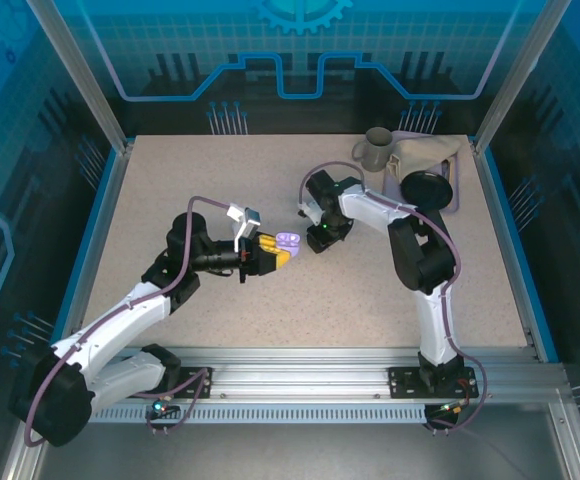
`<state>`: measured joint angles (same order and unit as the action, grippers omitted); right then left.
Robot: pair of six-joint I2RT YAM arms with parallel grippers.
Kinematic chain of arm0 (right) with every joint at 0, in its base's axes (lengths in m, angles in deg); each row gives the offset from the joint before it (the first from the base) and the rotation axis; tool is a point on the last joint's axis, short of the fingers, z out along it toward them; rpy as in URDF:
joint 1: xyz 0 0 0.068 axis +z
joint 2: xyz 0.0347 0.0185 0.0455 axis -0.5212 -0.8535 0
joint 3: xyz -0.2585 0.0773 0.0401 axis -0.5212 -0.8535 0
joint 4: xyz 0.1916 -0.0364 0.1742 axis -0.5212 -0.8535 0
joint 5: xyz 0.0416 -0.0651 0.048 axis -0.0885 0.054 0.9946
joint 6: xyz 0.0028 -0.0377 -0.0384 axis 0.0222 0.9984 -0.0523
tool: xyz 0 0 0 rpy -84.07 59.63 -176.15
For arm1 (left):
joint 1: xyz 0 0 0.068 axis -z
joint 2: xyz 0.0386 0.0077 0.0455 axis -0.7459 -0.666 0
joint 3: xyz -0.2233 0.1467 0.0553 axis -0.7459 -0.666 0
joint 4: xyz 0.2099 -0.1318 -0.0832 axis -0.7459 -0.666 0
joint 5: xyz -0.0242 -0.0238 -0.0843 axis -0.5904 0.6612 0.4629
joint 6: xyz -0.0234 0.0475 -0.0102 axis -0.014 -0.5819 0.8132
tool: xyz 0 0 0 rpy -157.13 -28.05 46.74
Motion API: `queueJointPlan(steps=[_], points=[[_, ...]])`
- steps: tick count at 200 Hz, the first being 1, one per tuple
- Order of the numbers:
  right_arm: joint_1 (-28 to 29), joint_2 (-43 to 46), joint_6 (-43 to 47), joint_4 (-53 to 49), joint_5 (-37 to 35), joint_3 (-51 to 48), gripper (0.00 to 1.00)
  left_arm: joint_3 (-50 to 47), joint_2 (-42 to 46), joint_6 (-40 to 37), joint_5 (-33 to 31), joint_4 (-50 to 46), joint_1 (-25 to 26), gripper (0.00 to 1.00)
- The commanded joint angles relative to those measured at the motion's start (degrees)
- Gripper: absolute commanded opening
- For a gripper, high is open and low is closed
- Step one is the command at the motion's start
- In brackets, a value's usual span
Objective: Insert the wireless bluetooth earbuds into the charging case
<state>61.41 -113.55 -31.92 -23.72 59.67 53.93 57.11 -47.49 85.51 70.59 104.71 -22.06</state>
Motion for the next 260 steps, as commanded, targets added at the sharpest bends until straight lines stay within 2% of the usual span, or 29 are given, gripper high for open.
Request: queueJointPlan(steps=[1,78,156,213,260], points=[[0.7,-1.8,-0.4,-2.0,-1.0,1.4,0.39,0.7,-0.1,-0.8,-0.3,-0.1,-0.3,0.12],[0.8,-2.7,-2.3,-1.7,-1.6,1.4,0.36,0.8,0.2,-0.9,-0.2,-0.8,-0.3,0.12],[0.9,-2.7,-11.3,-0.5,-2.5,1.9,0.28,1.1,0.3,-1.3,-0.4,-1.2,-0.4,0.12],[1.0,-3.0,-16.4,0.4,-1.3,2.4,0.29,1.2,0.5,-1.5,-0.3,-1.7,-0.3,0.12],[1.0,-2.5,-14.8,-0.6,-1.6,3.0,0.36,1.3,0.9,-1.7,-0.4,-2.2,-0.3,0.11]])
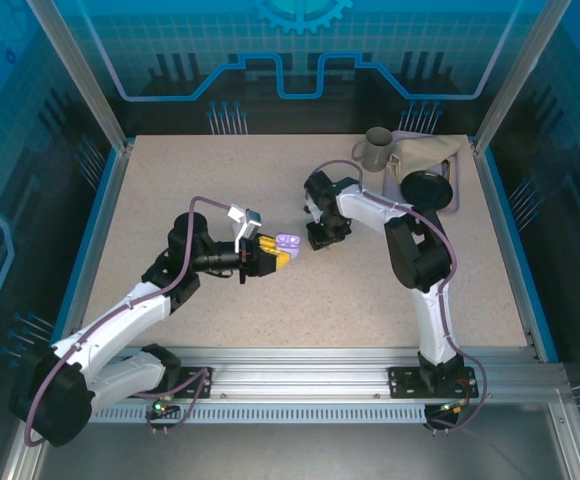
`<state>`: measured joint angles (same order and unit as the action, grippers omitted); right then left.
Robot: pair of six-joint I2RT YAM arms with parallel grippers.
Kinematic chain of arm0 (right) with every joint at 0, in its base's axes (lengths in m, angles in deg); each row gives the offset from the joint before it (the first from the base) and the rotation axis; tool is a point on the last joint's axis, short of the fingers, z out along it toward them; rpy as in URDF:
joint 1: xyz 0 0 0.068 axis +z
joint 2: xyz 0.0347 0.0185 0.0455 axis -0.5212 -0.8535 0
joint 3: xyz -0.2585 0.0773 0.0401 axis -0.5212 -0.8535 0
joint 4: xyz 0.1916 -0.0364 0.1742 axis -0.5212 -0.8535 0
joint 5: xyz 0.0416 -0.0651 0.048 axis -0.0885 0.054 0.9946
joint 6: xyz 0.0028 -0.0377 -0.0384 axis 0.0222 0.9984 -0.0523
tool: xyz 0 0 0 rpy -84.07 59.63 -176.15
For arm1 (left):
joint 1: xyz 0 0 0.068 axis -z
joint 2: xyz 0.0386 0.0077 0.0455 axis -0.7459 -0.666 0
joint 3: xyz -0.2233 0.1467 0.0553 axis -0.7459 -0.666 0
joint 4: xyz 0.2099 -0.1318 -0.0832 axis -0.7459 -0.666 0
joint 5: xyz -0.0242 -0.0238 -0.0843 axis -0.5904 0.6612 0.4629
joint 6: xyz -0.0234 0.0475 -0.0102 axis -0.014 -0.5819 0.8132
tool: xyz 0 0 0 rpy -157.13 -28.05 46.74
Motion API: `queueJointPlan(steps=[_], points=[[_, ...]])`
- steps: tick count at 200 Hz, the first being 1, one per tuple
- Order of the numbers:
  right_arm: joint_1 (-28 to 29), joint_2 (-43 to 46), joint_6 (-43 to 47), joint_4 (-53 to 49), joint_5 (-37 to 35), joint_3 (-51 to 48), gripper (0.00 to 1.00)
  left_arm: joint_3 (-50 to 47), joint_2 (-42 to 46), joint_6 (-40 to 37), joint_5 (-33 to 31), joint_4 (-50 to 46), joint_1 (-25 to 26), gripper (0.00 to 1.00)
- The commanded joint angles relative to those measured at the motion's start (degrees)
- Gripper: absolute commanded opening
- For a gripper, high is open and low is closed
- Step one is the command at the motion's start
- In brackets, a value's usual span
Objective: Insert the wireless bluetooth earbuds into the charging case
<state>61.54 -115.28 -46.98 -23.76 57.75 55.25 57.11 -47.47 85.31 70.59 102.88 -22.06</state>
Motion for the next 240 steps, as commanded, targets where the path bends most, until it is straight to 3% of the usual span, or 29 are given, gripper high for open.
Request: queueJointPlan(steps=[1,58,169,198,240], points=[[0.9,-0.8,0.3,-0.6,0.3,1.7,0.36,1.2,0.9,-1.5,-0.4,-0.4,-0.3,0.11],[0.9,-0.9,4.1,-3.5,-0.8,1.9,0.38,0.9,0.9,-1.6,-0.5,-0.3,-0.3,0.12],[1.2,-3.3,4.3,-2.8,-0.7,2.6,0.3,0.8,0.9,-1.6,-0.4,-0.5,-0.3,0.12],[1.1,-2.6,2.9,-2.1,-1.0,2.0,0.23,0.8,1.0,-1.8,-0.4,-0.7,-0.4,0.12],[0.3,-1.3,-0.4,-0.1,1.0,1.6,0.21,0.8,1.0,-1.8,-0.5,-0.8,-0.4,0.12]])
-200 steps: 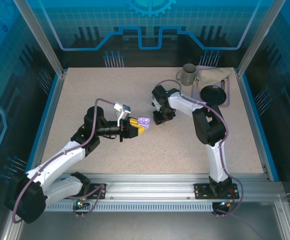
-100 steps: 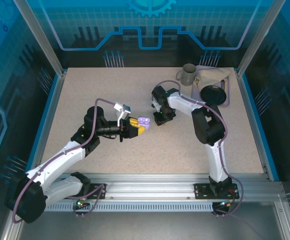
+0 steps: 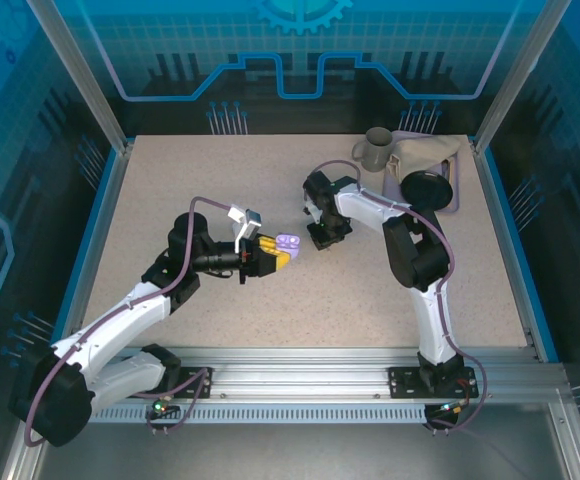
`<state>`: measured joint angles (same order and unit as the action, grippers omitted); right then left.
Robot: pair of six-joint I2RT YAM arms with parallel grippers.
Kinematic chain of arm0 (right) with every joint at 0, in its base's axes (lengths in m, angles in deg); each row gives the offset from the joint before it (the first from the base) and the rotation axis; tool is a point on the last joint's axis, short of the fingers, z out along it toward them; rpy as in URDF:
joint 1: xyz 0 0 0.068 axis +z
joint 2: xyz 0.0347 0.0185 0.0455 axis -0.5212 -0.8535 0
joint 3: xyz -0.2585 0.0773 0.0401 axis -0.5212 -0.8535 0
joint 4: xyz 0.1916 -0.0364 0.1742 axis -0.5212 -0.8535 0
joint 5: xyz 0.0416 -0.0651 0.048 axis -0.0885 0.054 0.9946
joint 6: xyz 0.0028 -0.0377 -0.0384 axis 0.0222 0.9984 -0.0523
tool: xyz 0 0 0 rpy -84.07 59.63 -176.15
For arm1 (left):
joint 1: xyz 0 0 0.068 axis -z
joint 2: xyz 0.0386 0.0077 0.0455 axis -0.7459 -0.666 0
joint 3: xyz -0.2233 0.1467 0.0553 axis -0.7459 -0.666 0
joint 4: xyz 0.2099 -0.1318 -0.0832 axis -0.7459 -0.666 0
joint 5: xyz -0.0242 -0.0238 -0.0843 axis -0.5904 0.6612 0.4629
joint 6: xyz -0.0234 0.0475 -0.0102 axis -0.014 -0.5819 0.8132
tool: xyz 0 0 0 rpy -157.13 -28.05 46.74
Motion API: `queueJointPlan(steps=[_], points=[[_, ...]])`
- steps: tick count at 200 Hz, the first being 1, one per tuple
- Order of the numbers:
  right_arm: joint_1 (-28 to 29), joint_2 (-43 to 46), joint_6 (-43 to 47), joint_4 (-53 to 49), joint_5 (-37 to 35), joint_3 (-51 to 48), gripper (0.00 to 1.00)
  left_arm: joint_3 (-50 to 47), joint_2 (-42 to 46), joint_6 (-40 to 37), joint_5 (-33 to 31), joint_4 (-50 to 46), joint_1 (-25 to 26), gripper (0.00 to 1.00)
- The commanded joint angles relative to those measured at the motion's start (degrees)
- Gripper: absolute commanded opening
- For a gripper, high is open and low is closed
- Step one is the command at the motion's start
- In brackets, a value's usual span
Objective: Insert the wireless bluetooth earbuds into the charging case
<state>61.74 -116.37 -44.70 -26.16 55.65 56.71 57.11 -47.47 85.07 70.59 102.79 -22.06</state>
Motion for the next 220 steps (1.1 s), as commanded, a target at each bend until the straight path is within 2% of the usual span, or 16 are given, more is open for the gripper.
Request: queueJointPlan(steps=[1,85,220], points=[[0.1,-0.2,-2.8,2.3,3.2,0.1,0.21,0.8,1.0,-1.6,-0.5,-0.7,-0.4,0.12],[-1.6,4.0,-5.5,6.7,6.1,-4.3,0.21,0.0,0.8,-1.0,-1.1,-0.3,-0.3,0.12],[-7.5,21.7,-8.0,25.2,17.6,-22.6,0.2,-2.4,-5.4,3.8,-6.4,6.0,-0.3,0.12]])
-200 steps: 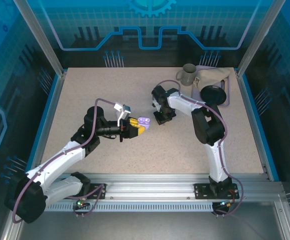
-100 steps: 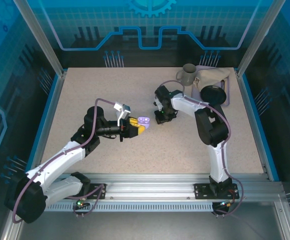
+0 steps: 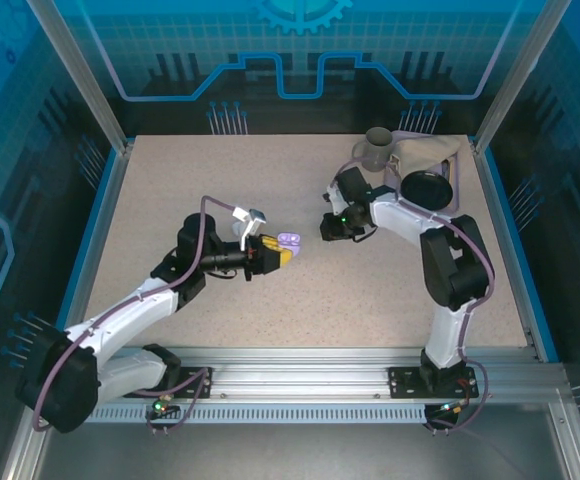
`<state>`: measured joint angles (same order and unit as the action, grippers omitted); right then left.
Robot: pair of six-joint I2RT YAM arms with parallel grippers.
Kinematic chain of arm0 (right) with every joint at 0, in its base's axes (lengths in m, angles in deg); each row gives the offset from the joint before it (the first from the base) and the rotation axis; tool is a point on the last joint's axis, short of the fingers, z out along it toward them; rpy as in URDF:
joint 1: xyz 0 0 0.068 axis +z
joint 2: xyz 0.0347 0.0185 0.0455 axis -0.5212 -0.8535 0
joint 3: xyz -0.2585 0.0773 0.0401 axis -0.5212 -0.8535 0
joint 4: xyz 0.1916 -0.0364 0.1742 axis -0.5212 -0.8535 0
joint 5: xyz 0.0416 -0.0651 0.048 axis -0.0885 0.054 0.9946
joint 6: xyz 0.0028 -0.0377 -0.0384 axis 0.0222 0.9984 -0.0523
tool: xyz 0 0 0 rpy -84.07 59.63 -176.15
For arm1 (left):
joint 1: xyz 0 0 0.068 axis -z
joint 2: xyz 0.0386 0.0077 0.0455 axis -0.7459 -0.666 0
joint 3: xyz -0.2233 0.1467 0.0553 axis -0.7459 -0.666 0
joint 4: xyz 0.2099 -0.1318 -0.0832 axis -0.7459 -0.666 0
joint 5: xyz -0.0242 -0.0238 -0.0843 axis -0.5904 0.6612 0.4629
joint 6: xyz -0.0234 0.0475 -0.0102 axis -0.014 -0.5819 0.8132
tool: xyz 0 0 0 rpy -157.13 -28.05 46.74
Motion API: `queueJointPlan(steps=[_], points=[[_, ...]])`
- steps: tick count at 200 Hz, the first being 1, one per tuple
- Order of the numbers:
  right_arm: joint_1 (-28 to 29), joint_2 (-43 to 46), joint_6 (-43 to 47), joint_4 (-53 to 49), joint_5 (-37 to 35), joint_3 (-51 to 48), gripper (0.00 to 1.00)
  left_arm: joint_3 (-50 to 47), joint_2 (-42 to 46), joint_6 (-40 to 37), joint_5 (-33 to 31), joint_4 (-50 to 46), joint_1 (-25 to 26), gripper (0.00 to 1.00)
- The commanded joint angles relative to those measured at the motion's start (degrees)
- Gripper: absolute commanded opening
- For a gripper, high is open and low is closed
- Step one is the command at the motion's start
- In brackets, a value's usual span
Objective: Insert the wireless bluetooth earbuds into the charging case
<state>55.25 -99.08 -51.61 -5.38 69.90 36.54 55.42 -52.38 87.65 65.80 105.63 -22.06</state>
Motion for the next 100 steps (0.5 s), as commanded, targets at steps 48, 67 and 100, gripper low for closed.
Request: queueJointPlan(steps=[48,67,100], points=[[-1.5,11.8,-1.9,7.9,6.9,-5.8,0.2,-1.8,-0.9,2.5,-4.3,5.0,-0.4,0.13],[-1.5,15.2,-2.2,9.1,8.4,-7.0,0.2,-2.1,-1.2,2.9,-5.3,5.4,-0.3,0.13],[-1.5,20.7,-2.7,9.9,10.8,-8.3,0.21,-2.2,-1.8,3.3,-6.3,6.1,-0.3,0.13]])
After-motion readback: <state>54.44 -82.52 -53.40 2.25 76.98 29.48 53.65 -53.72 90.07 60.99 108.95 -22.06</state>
